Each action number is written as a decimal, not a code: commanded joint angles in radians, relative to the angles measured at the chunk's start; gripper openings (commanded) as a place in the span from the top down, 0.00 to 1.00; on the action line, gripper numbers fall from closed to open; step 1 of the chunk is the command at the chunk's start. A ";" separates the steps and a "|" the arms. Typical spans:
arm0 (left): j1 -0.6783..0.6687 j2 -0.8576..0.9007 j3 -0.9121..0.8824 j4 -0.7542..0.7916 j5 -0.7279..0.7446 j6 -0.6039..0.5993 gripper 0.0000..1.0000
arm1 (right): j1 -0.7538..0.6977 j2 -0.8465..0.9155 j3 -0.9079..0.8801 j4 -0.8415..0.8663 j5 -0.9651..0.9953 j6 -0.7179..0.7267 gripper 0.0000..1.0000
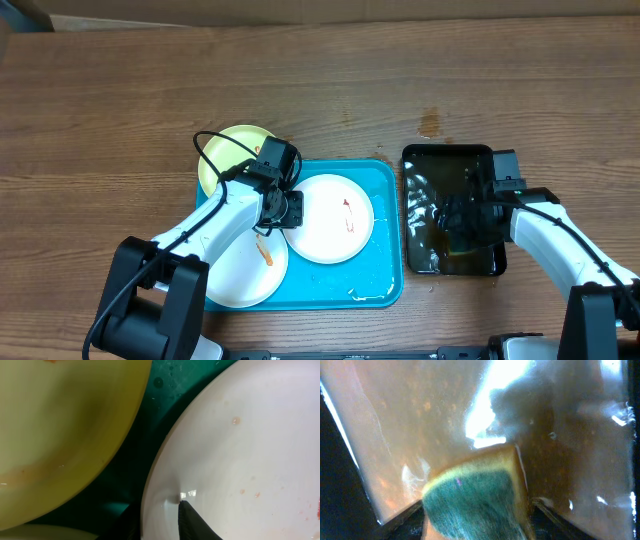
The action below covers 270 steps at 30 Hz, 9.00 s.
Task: Clean dirty plates on tray and stack at the side
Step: 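Dip the held sponge in the black water tray with right gripper, then carry the wet sponge over the pink-rimmed plate with right gripper, then scrub the pink-rimmed plate with the sponge while left gripper holds it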
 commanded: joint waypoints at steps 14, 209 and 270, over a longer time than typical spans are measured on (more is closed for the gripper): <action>-0.003 0.008 -0.013 0.003 -0.003 0.002 0.72 | 0.004 -0.012 0.007 0.043 0.037 0.029 0.37; -0.003 0.008 -0.021 0.036 -0.010 -0.017 0.94 | 0.624 0.273 0.360 0.057 0.280 0.035 0.45; -0.003 0.008 -0.021 0.039 -0.010 -0.017 0.96 | 0.625 0.305 0.156 0.311 0.019 0.309 0.96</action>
